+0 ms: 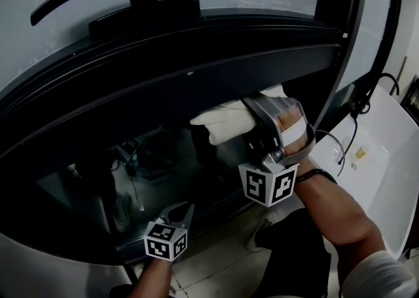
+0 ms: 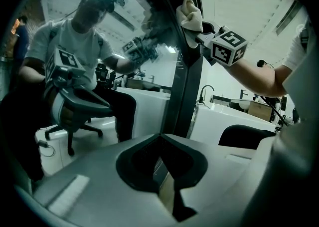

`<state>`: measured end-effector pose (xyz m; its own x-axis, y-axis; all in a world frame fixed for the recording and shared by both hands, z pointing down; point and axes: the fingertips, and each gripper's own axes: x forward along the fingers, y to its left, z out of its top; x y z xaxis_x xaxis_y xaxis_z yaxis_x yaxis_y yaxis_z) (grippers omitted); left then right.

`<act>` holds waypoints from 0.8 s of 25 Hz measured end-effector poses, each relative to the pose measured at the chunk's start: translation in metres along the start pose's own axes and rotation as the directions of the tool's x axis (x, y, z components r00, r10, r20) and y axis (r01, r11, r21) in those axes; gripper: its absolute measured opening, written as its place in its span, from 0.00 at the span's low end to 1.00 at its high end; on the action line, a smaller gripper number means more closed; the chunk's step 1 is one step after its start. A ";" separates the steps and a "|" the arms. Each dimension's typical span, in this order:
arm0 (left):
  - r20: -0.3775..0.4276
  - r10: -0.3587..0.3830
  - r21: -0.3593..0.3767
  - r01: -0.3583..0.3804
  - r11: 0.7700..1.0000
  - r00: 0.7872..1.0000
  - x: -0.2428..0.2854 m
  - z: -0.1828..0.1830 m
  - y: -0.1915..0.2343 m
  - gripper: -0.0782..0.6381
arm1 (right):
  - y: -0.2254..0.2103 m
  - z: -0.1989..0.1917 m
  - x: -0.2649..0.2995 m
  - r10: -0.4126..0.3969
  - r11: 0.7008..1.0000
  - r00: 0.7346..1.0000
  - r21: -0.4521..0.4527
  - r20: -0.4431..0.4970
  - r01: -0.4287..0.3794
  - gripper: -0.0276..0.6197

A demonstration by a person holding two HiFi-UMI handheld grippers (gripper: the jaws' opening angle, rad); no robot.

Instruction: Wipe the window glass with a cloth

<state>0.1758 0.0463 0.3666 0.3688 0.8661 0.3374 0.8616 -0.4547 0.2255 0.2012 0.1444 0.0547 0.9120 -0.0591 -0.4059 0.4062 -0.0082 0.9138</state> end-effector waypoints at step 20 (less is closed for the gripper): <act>-0.014 0.000 -0.004 0.000 1.000 1.000 0.002 -0.006 0.002 0.13 | 0.011 -0.005 0.015 -0.022 0.996 1.000 0.083 0.005 0.021 0.23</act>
<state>0.1760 0.0461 0.3735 0.3639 0.8632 0.3500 0.8602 -0.4556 0.2291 0.2199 0.1481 0.0589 0.9027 -0.0635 -0.4255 0.4192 -0.0927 0.9032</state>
